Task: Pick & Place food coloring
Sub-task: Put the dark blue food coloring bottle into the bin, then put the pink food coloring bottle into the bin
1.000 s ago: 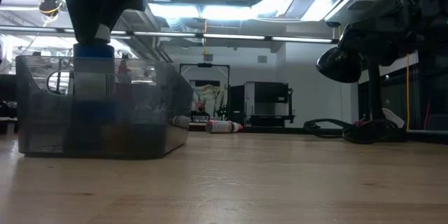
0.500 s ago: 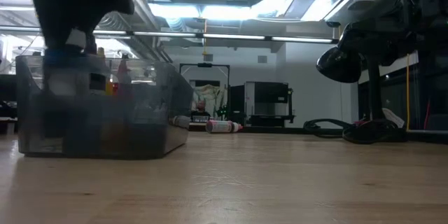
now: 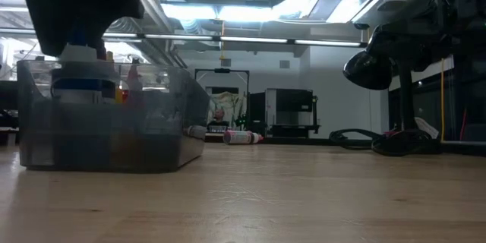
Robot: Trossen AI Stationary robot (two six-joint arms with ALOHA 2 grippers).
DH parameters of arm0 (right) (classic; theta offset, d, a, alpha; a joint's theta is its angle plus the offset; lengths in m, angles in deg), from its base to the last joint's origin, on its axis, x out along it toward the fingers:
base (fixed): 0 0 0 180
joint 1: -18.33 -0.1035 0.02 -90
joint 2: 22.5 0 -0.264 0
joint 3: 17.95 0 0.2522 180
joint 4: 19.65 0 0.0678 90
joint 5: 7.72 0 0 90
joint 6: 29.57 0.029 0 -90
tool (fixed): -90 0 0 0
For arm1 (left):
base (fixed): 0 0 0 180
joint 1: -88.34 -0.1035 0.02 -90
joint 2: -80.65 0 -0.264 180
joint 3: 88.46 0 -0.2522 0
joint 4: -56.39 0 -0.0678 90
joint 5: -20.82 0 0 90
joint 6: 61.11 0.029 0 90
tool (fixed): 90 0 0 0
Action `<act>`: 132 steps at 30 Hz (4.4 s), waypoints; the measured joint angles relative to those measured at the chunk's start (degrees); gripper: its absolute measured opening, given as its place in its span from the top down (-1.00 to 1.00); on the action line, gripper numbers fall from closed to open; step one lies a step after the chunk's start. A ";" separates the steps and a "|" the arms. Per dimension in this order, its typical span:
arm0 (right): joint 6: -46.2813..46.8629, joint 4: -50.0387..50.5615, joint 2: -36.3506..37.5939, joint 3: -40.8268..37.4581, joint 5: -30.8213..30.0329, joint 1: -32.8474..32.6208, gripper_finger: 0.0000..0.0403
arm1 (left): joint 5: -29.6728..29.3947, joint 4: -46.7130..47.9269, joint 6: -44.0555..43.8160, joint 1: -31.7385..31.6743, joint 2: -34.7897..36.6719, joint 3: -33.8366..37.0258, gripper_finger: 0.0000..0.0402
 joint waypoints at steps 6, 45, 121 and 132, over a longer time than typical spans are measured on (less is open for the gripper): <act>0.00 0.01 0.00 0.01 0.00 0.00 -0.60 | 0.40 0.00 0.92 0.00 0.78 -0.88 0.05; 0.00 0.02 0.00 0.00 0.00 0.00 -0.60 | -39.46 10.56 -6.16 -10.03 39.99 -1.14 -0.42; 30.12 0.07 -0.02 0.02 0.02 0.02 -0.60 | -2.78 -38.36 34.60 -62.86 -7.99 -1.09 -0.40; 29.80 0.02 -0.02 0.02 0.02 0.02 -0.60 | -1.98 -42.42 34.28 -62.92 -11.38 -1.11 -0.40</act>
